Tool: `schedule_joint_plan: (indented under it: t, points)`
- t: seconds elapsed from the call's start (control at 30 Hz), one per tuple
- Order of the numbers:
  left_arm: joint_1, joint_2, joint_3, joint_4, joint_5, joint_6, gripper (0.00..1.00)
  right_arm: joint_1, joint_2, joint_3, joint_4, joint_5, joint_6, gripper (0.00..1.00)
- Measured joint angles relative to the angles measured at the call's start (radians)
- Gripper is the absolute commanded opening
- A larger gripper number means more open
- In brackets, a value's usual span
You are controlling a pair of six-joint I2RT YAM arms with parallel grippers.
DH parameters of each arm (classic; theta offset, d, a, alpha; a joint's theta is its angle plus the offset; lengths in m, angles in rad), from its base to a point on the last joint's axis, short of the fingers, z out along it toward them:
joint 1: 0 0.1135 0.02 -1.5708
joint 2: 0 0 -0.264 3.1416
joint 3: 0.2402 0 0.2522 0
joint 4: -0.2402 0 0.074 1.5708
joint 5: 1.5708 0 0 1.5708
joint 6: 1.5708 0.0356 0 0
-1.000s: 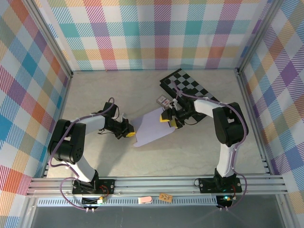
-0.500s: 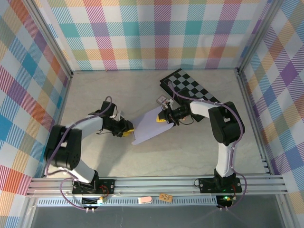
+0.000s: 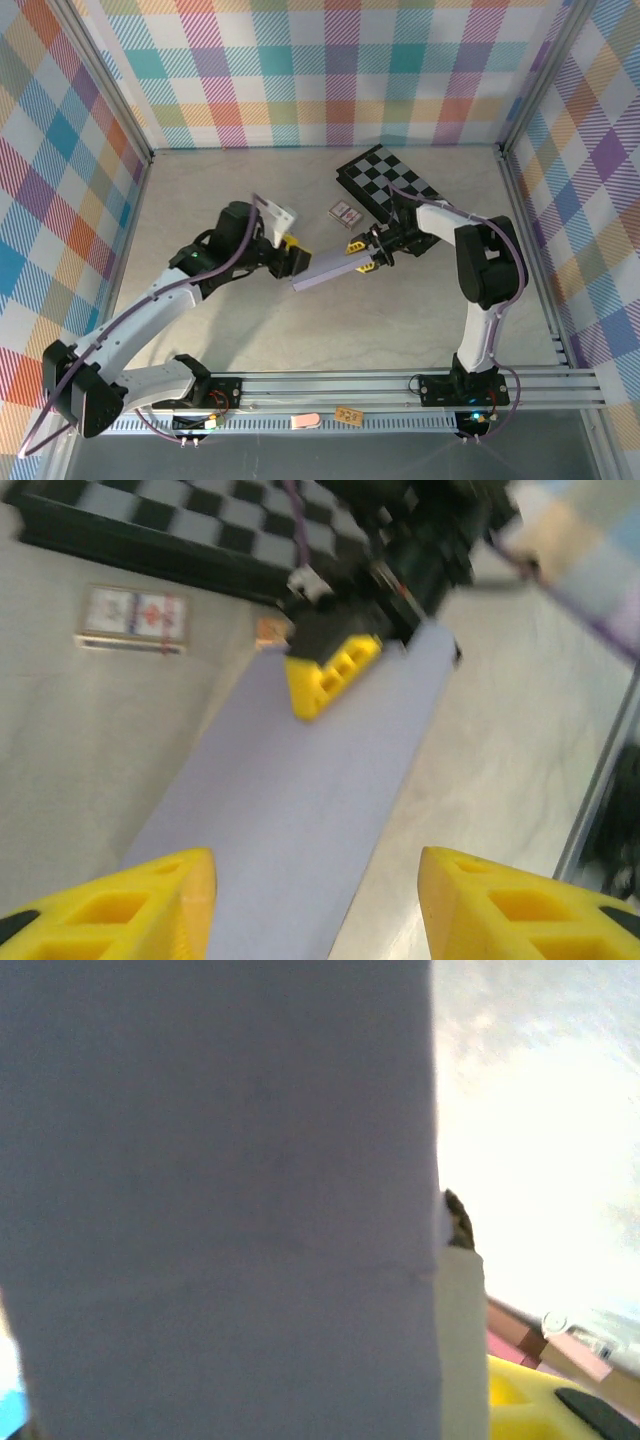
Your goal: Fold the paper box
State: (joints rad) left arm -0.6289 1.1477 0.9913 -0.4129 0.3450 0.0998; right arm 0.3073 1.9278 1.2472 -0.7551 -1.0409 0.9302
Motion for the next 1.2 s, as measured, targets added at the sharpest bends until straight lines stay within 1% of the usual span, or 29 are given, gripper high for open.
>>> schedule_joint_plan:
  t: [0.07, 0.17, 0.27, 0.37, 0.57, 0.77, 0.93, 1.07, 1.2]
  points:
    - [-0.058, 0.036, 0.034, -0.079, -0.014, 0.109, 0.61, 0.000, -0.012, -0.020, -0.032, -0.013, 0.035, 0.40]
    - [-0.117, 0.096, 0.091, -0.175, -0.034, 0.234, 0.61, 0.000, -0.017, -0.030, -0.064, -0.025, 0.077, 0.40]
    - [-0.154, 0.151, 0.121, -0.223, -0.071, 0.322, 0.61, 0.000, -0.017, -0.031, -0.082, -0.034, 0.109, 0.40]
    - [-0.180, 0.193, 0.124, -0.245, -0.100, 0.380, 0.61, 0.000, -0.018, -0.041, -0.080, -0.042, 0.143, 0.40]
    - [-0.223, 0.261, 0.126, -0.241, -0.202, 0.451, 0.59, -0.002, -0.020, -0.066, -0.065, -0.060, 0.206, 0.40]
    - [-0.249, 0.323, 0.126, -0.214, -0.320, 0.488, 0.58, -0.002, -0.020, -0.077, -0.044, -0.071, 0.250, 0.40]
    - [-0.254, 0.369, 0.126, -0.188, -0.382, 0.504, 0.51, -0.003, -0.024, -0.105, -0.012, -0.072, 0.294, 0.41]
    - [-0.256, 0.382, 0.135, -0.182, -0.407, 0.515, 0.45, -0.007, -0.025, -0.120, 0.007, -0.075, 0.317, 0.47]
    - [-0.256, 0.385, 0.139, -0.179, -0.404, 0.526, 0.38, -0.012, -0.025, -0.122, 0.006, -0.054, 0.315, 0.59]
